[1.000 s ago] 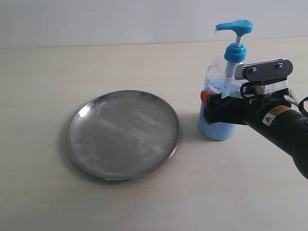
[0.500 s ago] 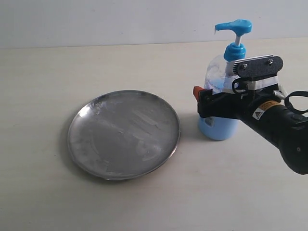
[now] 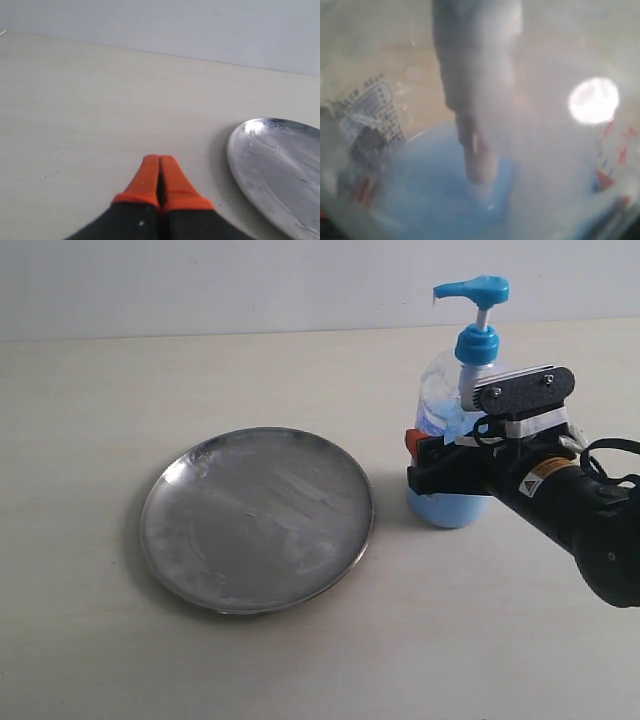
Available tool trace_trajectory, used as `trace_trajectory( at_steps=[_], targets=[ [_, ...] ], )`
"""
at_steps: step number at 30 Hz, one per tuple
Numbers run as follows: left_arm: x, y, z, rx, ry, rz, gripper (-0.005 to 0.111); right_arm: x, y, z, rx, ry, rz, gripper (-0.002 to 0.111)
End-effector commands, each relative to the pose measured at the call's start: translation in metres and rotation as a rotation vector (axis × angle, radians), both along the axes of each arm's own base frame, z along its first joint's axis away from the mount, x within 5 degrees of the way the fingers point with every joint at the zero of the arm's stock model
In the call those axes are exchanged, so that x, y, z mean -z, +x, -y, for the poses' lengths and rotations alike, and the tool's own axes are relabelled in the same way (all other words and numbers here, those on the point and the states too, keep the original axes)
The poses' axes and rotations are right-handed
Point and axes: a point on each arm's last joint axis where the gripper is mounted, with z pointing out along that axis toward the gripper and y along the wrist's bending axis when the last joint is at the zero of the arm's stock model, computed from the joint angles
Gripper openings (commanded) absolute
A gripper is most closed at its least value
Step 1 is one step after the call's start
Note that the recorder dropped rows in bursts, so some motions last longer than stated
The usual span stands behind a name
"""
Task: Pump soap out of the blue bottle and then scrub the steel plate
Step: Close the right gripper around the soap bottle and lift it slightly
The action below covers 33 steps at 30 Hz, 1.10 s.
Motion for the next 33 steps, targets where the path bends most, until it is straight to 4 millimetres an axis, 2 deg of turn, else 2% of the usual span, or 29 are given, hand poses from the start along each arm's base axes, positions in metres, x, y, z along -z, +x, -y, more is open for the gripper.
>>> trace_trajectory(
  at_steps=[1, 7, 11, 17, 19, 23, 26, 31, 33],
  targets=[
    [0.001, 0.000, 0.000, -0.002, 0.005, 0.005, 0.000, -0.015, 0.001, -0.005, -0.061, 0.002, 0.075, 0.000],
    [0.001, 0.000, 0.000, -0.002, 0.005, 0.005, 0.000, -0.054, -0.008, -0.003, -0.105, -0.069, 0.084, 0.000],
    [0.001, 0.000, 0.000, -0.002, 0.005, 0.005, 0.000, -0.072, -0.016, 0.000, -0.123, -0.091, 0.091, 0.000],
    [0.001, 0.000, 0.000, -0.002, 0.005, 0.005, 0.000, -0.057, -0.015, 0.000, -0.121, -0.107, 0.014, 0.001],
    [0.001, 0.000, 0.000, -0.002, 0.005, 0.005, 0.000, -0.048, -0.013, 0.000, -0.093, -0.094, -0.029, 0.011],
    [0.001, 0.000, 0.000, -0.002, 0.005, 0.005, 0.000, -0.040, -0.012, 0.000, -0.061, -0.038, -0.080, 0.051],
    [0.001, 0.000, 0.000, -0.002, 0.005, 0.005, 0.000, -0.038, -0.014, 0.001, -0.059, -0.037, -0.089, 0.074],
    [0.001, 0.000, 0.000, -0.002, 0.005, 0.005, 0.000, -0.035, -0.016, 0.002, -0.040, -0.009, -0.127, 0.096],
    [0.001, 0.000, 0.000, -0.002, 0.005, 0.005, 0.000, -0.033, -0.016, 0.002, -0.040, -0.012, -0.134, 0.098]
  ],
)
